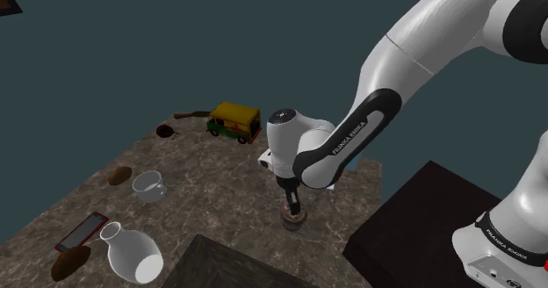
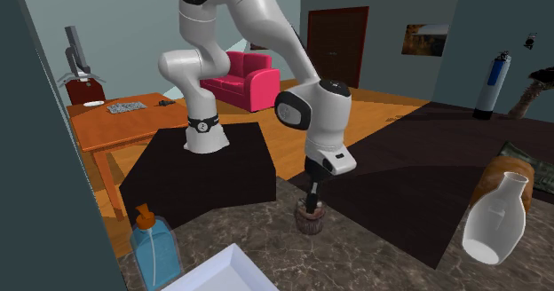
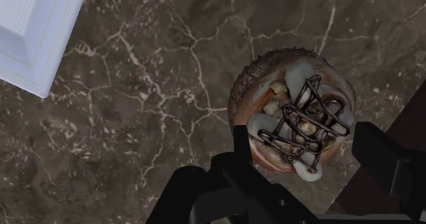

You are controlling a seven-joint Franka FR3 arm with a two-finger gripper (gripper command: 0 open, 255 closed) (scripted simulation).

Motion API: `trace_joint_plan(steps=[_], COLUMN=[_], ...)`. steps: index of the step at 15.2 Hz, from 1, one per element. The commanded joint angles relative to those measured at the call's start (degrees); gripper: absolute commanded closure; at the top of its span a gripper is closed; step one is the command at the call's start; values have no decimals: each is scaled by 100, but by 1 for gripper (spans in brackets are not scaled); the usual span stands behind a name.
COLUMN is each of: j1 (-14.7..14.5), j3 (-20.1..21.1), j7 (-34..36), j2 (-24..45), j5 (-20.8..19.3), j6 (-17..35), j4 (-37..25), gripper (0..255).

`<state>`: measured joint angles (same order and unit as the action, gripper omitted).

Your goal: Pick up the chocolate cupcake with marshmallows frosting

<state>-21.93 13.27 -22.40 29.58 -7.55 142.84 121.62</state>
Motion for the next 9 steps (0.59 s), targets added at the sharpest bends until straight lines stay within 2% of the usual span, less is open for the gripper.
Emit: trace_joint_plan(steps=[1, 9], j1=[29, 101], j3=[33, 130], j7=[-27, -106], j2=[-140, -551], j5=[41, 177], j6=[-104, -461], j4=[32, 79], gripper=[255, 255])
